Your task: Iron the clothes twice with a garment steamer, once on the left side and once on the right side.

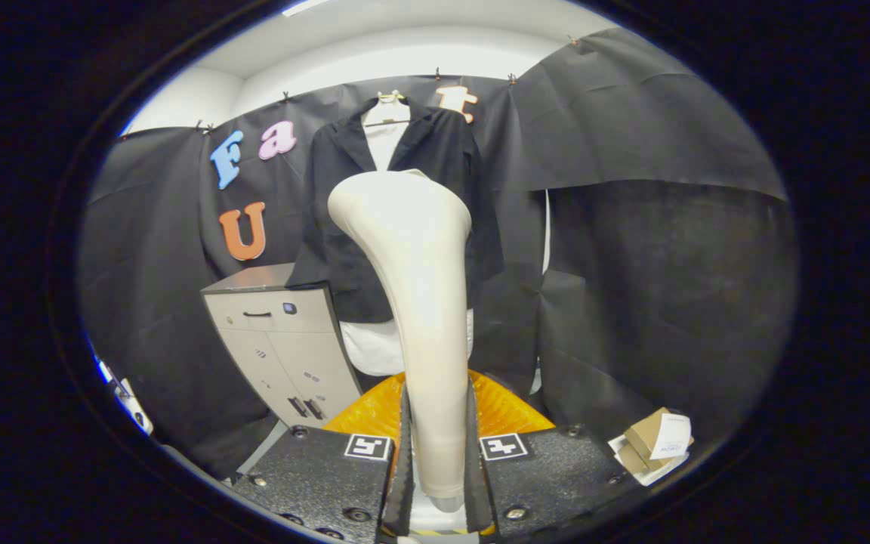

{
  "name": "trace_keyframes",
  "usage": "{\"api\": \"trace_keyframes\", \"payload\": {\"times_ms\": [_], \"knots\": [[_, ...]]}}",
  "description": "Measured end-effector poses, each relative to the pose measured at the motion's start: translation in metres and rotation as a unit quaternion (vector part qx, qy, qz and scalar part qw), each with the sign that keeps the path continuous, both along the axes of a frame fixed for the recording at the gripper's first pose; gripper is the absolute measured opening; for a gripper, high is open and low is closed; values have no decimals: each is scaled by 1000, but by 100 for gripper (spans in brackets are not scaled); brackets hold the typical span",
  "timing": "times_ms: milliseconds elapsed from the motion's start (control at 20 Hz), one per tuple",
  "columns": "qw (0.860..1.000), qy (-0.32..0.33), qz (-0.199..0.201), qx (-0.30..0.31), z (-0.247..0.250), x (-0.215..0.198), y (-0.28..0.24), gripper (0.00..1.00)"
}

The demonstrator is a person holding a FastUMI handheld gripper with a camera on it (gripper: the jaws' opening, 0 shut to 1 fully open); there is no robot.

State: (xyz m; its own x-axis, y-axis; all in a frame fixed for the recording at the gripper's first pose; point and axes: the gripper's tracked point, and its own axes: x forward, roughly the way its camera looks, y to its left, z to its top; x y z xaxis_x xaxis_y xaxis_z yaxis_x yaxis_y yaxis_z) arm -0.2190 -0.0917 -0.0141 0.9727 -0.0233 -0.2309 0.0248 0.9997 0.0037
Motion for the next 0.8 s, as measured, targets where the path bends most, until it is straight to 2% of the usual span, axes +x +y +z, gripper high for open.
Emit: {"api": "trace_keyframes", "payload": {"times_ms": [400, 800], "knots": [[999, -24, 40, -5, 27, -32, -10, 30], [998, -27, 54, -1, 27, -36, -17, 30]]}}
